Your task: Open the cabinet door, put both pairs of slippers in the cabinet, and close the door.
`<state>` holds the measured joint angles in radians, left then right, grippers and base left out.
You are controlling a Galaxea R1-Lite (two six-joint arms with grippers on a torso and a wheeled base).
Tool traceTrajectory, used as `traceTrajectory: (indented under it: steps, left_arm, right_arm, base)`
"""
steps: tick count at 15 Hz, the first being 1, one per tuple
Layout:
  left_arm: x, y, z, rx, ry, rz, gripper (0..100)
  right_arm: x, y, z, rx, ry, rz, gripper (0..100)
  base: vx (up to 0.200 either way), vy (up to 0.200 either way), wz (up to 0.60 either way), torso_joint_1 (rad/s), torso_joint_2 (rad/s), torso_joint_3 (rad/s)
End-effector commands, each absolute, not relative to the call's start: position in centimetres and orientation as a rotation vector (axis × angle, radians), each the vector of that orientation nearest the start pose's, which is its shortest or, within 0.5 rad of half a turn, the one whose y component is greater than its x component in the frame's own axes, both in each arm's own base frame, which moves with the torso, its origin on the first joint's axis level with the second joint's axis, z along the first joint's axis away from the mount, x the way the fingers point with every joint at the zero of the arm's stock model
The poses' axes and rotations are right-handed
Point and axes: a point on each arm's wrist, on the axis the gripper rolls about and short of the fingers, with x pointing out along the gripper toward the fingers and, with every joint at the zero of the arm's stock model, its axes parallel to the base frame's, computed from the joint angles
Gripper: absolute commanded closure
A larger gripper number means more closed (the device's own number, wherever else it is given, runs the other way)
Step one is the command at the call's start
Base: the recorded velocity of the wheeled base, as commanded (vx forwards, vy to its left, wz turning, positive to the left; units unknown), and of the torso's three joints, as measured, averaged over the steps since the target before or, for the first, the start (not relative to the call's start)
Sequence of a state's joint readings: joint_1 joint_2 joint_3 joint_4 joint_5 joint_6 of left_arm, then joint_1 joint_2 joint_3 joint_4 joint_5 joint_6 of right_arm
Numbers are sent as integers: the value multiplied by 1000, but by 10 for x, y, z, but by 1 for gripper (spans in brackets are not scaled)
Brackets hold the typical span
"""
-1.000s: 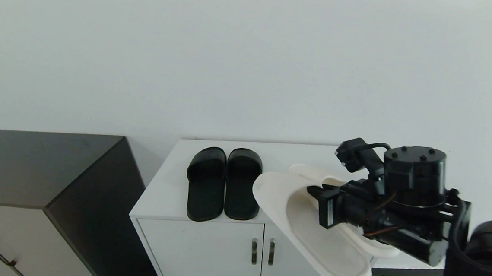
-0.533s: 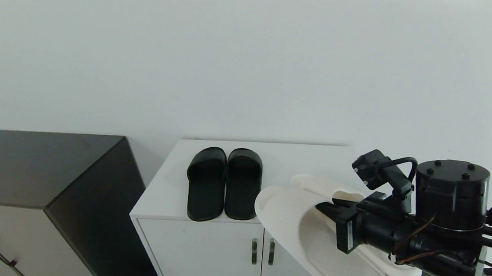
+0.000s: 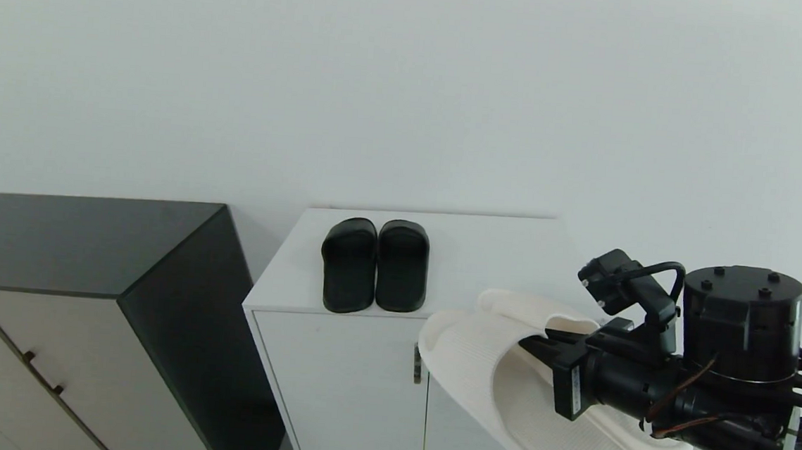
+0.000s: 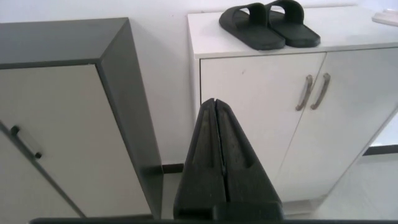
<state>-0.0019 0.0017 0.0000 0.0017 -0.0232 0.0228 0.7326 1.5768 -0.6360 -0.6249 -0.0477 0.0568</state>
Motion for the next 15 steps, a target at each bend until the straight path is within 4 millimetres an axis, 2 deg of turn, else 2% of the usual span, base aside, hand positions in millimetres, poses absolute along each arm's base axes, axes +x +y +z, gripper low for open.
traceTrajectory:
  steps: [1, 8, 15]
  left_arm:
    - [-23, 0, 75, 23, 4, -25, 100]
    - [-23, -1, 75, 18, 4, -23, 100]
    - [-23, -1, 75, 17, 4, -26, 100]
  right_arm:
    - [195, 175, 170, -70, 321, 671, 100]
    - [189, 170, 173, -65, 310, 676, 100]
    - [186, 167, 164, -81, 343, 677, 100]
  base:
    - [0, 0, 0, 0, 0, 0]
    - [0, 0, 0, 0, 0, 0]
    - [0, 0, 0, 0, 0, 0]
